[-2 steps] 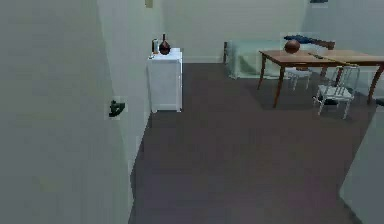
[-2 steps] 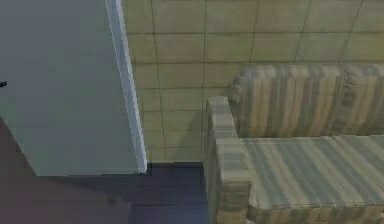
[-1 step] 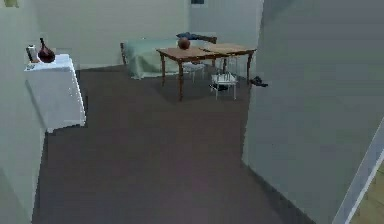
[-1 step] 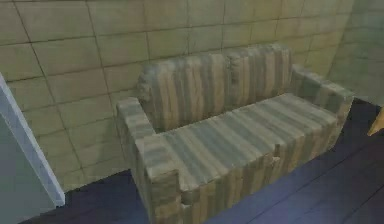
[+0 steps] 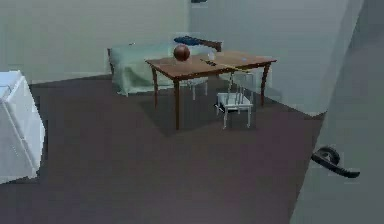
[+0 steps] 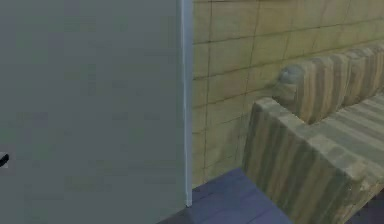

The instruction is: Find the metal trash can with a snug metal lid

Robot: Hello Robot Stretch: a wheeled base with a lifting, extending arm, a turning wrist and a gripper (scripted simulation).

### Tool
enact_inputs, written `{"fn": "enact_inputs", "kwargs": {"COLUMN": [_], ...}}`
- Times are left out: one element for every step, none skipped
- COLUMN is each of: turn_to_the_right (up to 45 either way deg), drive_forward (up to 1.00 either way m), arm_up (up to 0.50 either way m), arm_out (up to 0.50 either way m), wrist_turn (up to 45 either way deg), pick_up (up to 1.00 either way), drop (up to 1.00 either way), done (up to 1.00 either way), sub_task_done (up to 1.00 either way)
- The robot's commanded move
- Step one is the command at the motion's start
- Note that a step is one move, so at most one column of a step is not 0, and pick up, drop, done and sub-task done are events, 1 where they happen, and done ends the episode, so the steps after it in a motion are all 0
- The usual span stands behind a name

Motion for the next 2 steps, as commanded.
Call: {"fn": "enact_inputs", "kwargs": {"turn_to_the_right": [0.0,33.0], "drive_forward": [0.75,0.00], "arm_up": [0.00,0.00], "arm_out": [0.00,0.00], "wrist_turn": [0.0,0.0], "pick_up": [0.00,0.00], "drop": [0.00,0.00], "done": [0.00,0.00], "sub_task_done": [0.00,0.00]}}
